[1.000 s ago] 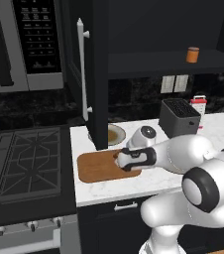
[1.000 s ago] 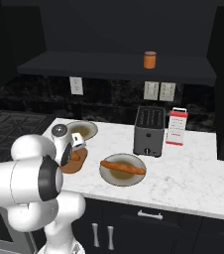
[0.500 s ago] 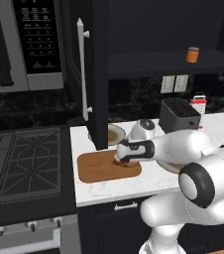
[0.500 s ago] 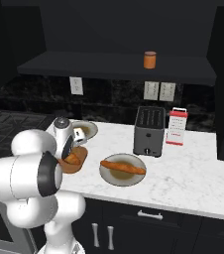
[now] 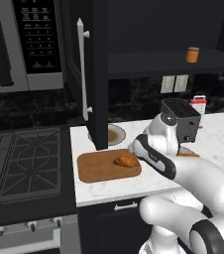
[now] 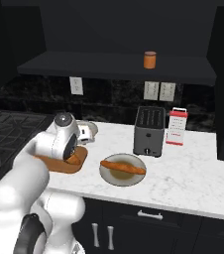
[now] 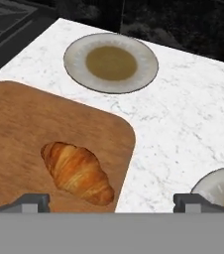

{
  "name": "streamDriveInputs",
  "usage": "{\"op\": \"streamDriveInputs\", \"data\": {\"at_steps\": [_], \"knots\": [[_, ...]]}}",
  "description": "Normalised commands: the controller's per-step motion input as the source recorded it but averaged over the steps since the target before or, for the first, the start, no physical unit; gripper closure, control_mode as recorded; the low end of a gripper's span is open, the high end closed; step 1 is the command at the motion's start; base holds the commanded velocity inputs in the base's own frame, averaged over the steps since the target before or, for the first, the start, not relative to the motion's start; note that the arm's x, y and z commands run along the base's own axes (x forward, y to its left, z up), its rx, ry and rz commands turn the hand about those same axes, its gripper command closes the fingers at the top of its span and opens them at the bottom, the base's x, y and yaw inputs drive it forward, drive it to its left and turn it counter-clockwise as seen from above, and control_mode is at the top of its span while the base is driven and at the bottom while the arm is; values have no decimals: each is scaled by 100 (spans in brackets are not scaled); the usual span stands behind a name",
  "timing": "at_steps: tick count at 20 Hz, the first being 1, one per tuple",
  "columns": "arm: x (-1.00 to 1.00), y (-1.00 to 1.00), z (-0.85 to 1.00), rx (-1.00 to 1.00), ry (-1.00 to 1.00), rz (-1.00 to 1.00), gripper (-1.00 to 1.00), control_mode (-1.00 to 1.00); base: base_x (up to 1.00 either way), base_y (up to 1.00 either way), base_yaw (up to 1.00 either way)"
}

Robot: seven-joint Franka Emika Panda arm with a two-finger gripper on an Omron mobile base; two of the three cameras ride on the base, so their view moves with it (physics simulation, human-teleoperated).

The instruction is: From the different types of pastries on the counter, select a croissant and place it on the cutting board. Then retrieve a jar of jam from the cabinet and place it alongside the croissant on the cutting board.

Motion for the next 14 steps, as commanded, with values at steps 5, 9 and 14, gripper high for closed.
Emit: {"op": "streamDriveInputs", "data": {"at_steps": [5,9,14], "knots": [[-2,-45,100,5,-10,-29,-100,-100,0,0,0],[-7,-13,100,0,-22,-31,-100,-100,0,0,0],[-19,-18,100,0,-32,-29,-100,-100,0,0,0]]}}
